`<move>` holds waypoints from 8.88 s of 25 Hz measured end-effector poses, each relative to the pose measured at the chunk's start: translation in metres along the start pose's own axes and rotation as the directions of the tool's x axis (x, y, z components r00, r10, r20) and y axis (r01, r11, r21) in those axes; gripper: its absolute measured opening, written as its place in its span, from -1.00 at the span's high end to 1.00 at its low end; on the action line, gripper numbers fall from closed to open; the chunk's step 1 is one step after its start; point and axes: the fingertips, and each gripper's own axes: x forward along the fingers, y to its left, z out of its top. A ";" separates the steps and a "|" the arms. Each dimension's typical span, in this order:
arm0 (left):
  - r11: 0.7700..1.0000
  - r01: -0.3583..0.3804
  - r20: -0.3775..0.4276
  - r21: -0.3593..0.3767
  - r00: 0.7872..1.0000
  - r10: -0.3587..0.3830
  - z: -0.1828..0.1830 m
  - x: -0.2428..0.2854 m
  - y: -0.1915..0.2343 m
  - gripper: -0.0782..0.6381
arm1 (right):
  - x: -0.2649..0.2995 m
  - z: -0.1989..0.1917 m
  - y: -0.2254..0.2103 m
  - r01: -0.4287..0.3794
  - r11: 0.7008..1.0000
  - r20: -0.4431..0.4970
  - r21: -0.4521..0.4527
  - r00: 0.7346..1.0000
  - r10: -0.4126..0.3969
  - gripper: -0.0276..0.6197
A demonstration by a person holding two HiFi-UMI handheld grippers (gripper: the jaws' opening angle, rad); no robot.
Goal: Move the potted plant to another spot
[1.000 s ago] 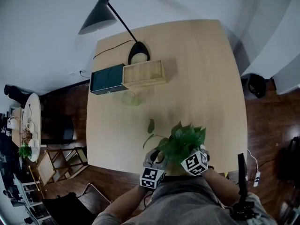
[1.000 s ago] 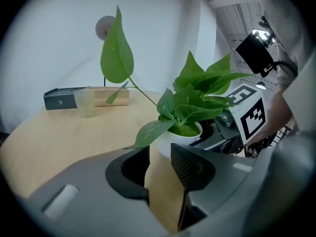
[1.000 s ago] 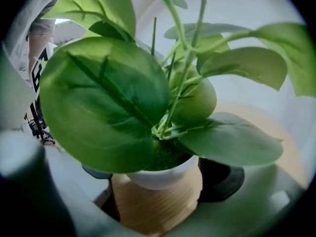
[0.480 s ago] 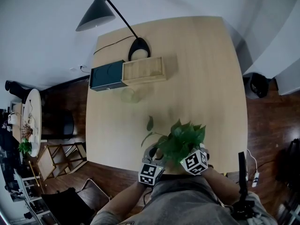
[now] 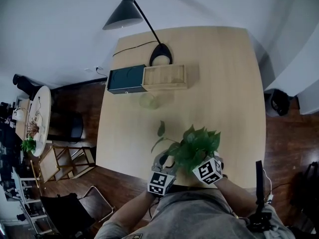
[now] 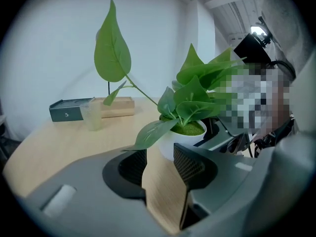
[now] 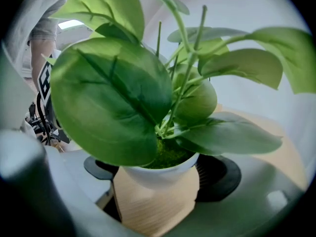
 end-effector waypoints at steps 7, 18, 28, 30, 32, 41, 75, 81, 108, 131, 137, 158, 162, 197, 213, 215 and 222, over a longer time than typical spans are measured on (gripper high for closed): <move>0.998 -0.064 0.070 -0.008 0.995 0.065 0.008 -0.033 0.037 0.35 | 0.022 0.039 0.025 -0.013 0.998 0.029 -0.065 0.999 0.015 -0.55; 0.999 -0.052 0.183 0.004 0.982 0.050 0.016 -0.098 0.108 0.39 | 0.065 0.104 0.080 0.066 0.995 0.051 -0.071 0.997 -0.062 -0.55; 0.999 -0.044 0.252 0.005 0.967 0.041 0.011 -0.156 0.187 0.43 | 0.122 0.160 0.135 0.108 0.989 0.059 -0.100 0.993 -0.103 -0.55; 0.999 -0.035 0.255 0.012 0.966 0.031 0.007 -0.169 0.203 0.43 | 0.133 0.170 0.149 0.124 0.988 0.059 -0.095 0.991 -0.118 -0.55; 0.999 -0.025 0.252 0.020 0.968 0.019 0.002 -0.179 0.218 0.43 | 0.145 0.177 0.162 0.134 0.987 0.063 -0.086 0.990 -0.128 -0.55; 0.998 -0.053 0.256 -0.025 0.965 0.058 -0.006 -0.202 0.248 0.48 | 0.172 0.195 0.187 0.101 0.991 0.051 -0.083 0.994 -0.097 -0.55; 0.997 0.043 0.120 0.069 0.991 -0.051 -0.035 -0.185 0.406 0.78 | 0.330 0.231 0.208 0.165 0.986 -0.015 0.032 0.986 -0.165 -0.55; 0.994 0.077 0.073 0.074 0.994 -0.083 -0.051 -0.173 0.416 0.78 | 0.347 0.217 0.207 0.176 0.983 -0.051 0.054 0.984 -0.173 -0.55; 0.998 0.058 -0.031 0.041 0.998 -0.056 -0.086 -0.143 0.427 0.78 | 0.374 0.173 0.207 0.111 0.991 -0.096 0.077 0.990 -0.103 -0.57; 0.998 0.039 -0.052 -0.049 0.998 -0.041 -0.128 -0.184 0.425 0.70 | 0.306 0.142 0.220 0.205 0.973 -0.163 0.106 0.969 -0.187 -0.66; 0.996 0.066 -0.020 -0.053 0.998 -0.068 -0.124 -0.200 0.374 0.73 | 0.271 0.149 0.236 0.201 0.976 -0.110 0.084 0.975 -0.192 -0.46; 0.997 0.060 0.201 -0.038 0.978 -0.051 -0.067 -0.229 0.140 0.78 | 0.055 0.110 0.232 0.251 0.966 0.044 0.065 0.966 -0.254 0.36; 0.996 0.091 0.216 -0.001 0.972 -0.089 -0.058 -0.238 0.119 0.78 | 0.030 0.113 0.232 0.282 0.955 0.057 0.091 0.956 -0.288 0.56; 0.971 0.233 0.257 0.049 0.937 -0.237 -0.039 -0.260 0.111 0.78 | 0.001 0.157 0.244 0.402 0.906 0.099 0.133 0.904 -0.415 0.90; 0.974 0.219 0.242 0.049 0.944 -0.225 -0.041 -0.260 0.115 0.78 | 0.002 0.161 0.241 0.380 0.918 0.098 0.112 0.915 -0.391 0.90; 0.976 0.214 0.237 0.043 0.947 -0.218 -0.039 -0.260 0.115 0.78 | 0.003 0.161 0.239 0.375 0.920 0.101 0.110 0.917 -0.386 0.90; 0.978 0.206 0.234 0.039 0.949 -0.210 -0.040 -0.259 0.110 0.78 | -0.002 0.162 0.234 0.368 0.924 0.108 0.107 0.919 -0.378 0.90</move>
